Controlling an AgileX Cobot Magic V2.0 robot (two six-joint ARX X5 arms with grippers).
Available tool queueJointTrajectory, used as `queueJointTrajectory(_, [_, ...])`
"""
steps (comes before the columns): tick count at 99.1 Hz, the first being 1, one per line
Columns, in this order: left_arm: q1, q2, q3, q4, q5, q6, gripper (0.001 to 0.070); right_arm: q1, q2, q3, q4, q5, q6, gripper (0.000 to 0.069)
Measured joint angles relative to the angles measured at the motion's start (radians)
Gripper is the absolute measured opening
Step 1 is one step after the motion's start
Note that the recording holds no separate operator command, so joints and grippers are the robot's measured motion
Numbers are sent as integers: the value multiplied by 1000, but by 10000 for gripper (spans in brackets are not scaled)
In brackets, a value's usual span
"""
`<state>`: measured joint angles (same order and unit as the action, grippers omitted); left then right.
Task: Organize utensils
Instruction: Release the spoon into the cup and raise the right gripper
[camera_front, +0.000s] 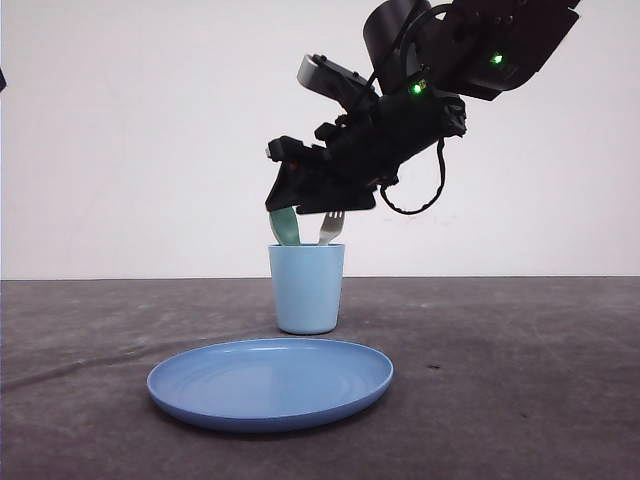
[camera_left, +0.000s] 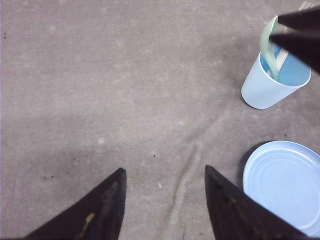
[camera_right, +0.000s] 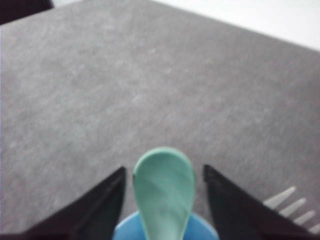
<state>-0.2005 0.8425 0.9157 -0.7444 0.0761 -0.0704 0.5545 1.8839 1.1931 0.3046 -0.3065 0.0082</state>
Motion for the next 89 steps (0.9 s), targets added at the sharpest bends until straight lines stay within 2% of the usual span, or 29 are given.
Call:
queueJointTrajectory(25, [0,0,0,2,0,2,297,0,-121,-1,-171,-34,7,381])
queueJointTrajectory(64, [0,0,0,3,0,19,297,-8,-396,-1,-579,-31,8,381])
queueJointTrajectory(89, [0,0,0,4,0,26,297,-25,-534,-1,-765,76,42,381])
